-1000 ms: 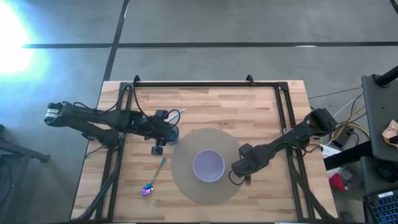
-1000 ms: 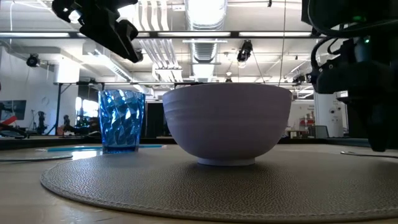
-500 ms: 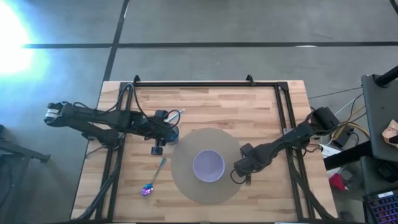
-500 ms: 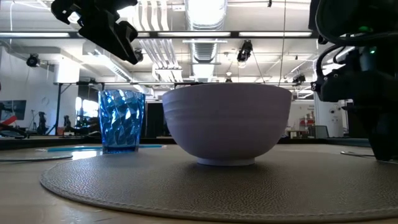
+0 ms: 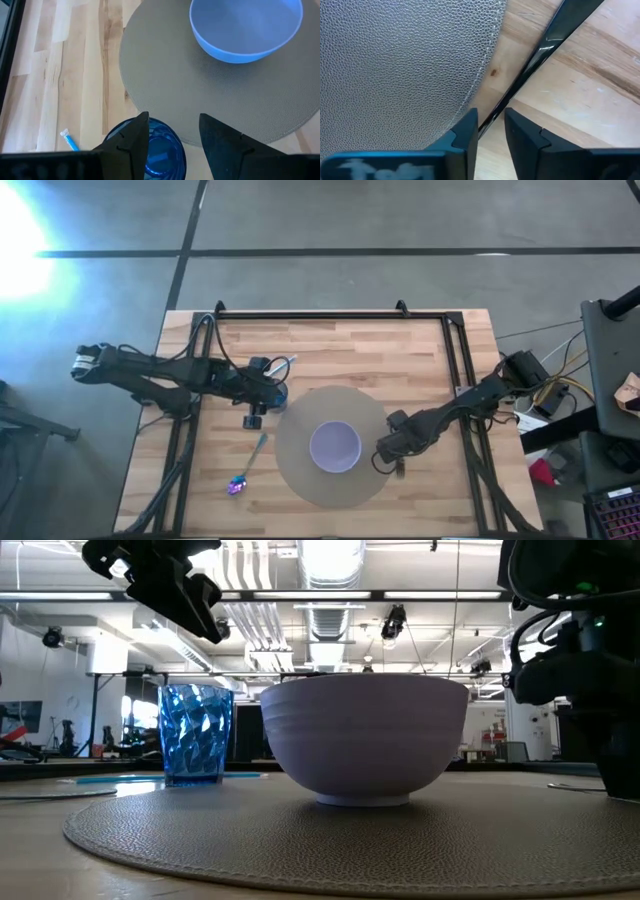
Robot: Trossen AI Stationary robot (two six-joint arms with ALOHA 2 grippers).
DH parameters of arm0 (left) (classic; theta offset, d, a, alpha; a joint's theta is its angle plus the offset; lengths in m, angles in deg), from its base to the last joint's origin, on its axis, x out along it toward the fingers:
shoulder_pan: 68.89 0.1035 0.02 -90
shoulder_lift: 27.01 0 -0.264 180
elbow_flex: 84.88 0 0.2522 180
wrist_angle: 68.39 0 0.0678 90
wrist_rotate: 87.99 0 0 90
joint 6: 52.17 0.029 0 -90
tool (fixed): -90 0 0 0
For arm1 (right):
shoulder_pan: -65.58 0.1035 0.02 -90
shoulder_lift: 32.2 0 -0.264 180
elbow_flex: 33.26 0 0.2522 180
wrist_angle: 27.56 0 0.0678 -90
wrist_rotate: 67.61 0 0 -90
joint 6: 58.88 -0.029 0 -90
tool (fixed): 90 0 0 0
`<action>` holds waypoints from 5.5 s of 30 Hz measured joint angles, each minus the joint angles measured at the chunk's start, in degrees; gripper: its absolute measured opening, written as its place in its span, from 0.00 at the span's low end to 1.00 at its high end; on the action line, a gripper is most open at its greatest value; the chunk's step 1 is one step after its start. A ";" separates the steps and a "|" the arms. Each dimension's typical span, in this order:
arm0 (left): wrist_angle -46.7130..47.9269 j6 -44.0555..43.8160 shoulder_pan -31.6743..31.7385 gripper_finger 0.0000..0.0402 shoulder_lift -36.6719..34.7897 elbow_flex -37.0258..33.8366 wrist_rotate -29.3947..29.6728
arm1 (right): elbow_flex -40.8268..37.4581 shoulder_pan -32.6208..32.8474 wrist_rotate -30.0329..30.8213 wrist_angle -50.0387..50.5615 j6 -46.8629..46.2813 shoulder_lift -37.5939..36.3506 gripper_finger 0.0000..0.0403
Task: Pick & Place Utensil
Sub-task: Put the black fork into the violet bowl
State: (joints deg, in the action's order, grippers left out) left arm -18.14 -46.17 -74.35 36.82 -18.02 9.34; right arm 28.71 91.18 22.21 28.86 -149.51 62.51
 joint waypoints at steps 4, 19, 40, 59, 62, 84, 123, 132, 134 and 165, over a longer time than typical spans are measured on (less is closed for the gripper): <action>-0.01 -0.09 -0.02 0.41 0.00 0.00 0.02 | 0.00 0.00 -0.08 0.54 0.66 0.04 0.16; 0.04 -0.24 -0.01 0.41 0.00 0.00 0.00 | 0.04 0.02 0.12 3.16 2.32 0.15 0.03; 1.28 -0.46 0.01 0.41 0.00 0.00 0.00 | -0.52 0.07 1.54 8.21 2.05 -3.23 0.02; 0.43 -3.47 0.01 0.41 0.02 0.00 0.00 | -0.22 0.04 12.33 9.96 6.14 -17.91 0.02; -0.57 -3.52 0.01 0.41 0.02 0.00 0.00 | -0.21 0.03 15.83 9.89 7.07 -21.35 0.02; -14.00 -3.70 0.00 0.41 0.02 0.00 0.00 | 4.06 0.00 38.43 7.08 26.07 -26.43 0.02; -60.87 -10.83 -0.13 0.41 18.80 0.00 0.04 | -4.63 0.00 52.88 -44.17 74.63 -26.36 0.02; -68.05 -12.60 -0.13 0.41 21.95 0.00 0.03 | -5.42 0.02 52.74 -50.89 76.38 -22.29 0.02; -68.07 -13.22 -0.13 0.41 21.99 0.00 0.04 | -5.42 0.02 52.65 -52.93 77.40 -20.32 0.02; -67.83 -12.39 -0.39 0.41 21.79 0.00 4.82 | 2.37 -0.11 64.72 -65.48 78.46 -3.69 0.02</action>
State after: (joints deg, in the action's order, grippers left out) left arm -85.97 -58.56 -74.74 58.61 -18.02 14.16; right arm 31.08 91.07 86.93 -36.62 -71.05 58.82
